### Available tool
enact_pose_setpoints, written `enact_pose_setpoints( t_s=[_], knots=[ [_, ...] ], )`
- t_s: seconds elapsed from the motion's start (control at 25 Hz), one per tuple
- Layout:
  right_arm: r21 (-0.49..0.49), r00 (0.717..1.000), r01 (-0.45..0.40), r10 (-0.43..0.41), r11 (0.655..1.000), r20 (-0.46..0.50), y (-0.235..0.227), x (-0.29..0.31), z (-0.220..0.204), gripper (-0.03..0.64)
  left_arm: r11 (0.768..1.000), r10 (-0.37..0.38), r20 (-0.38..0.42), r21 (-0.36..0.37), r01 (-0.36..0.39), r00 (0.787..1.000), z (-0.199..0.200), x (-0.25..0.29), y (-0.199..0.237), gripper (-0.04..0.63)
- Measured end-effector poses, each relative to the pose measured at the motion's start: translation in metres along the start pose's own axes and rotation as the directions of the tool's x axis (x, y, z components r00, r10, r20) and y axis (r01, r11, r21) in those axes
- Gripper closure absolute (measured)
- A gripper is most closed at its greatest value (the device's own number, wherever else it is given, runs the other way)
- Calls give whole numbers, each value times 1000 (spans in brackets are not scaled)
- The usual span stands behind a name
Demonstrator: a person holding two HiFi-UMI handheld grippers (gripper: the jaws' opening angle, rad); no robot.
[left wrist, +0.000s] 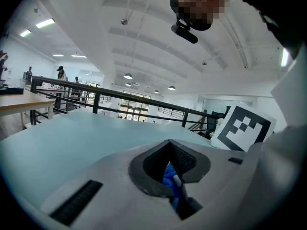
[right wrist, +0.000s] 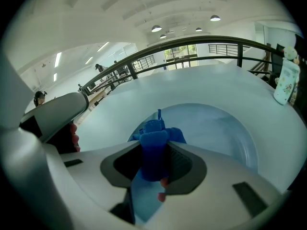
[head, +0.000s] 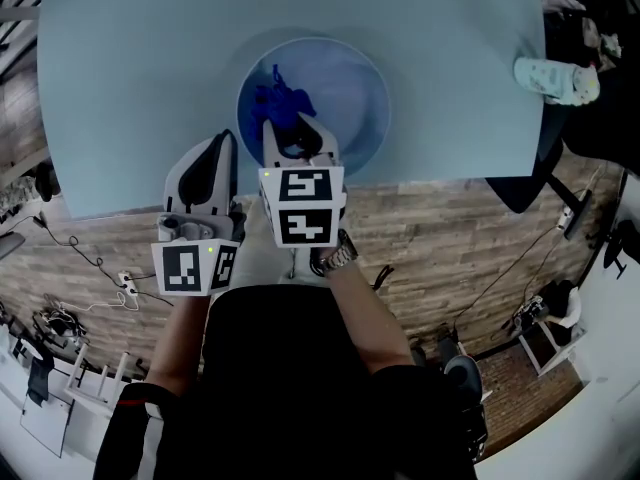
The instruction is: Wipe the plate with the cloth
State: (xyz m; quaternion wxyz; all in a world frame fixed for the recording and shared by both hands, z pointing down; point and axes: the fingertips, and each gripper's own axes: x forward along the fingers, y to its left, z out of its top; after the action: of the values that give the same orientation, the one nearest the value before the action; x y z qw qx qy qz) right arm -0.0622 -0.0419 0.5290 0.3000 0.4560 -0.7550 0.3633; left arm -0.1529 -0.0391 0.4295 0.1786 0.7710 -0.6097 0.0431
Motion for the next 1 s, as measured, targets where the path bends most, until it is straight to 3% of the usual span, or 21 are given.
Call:
enact_pose_setpoints(
  t_s=[0.56,1.0],
  knots=[
    [-41,996,-28,24,999,-90,11,21,-19,499,999,40,-3,-16,-40,999,-3,-1,12,594],
    [-37,994,-27,23,999,-103,6,22,-19,499,999,35,-10,-14,-36,999,-4,5,11,594]
  ],
)
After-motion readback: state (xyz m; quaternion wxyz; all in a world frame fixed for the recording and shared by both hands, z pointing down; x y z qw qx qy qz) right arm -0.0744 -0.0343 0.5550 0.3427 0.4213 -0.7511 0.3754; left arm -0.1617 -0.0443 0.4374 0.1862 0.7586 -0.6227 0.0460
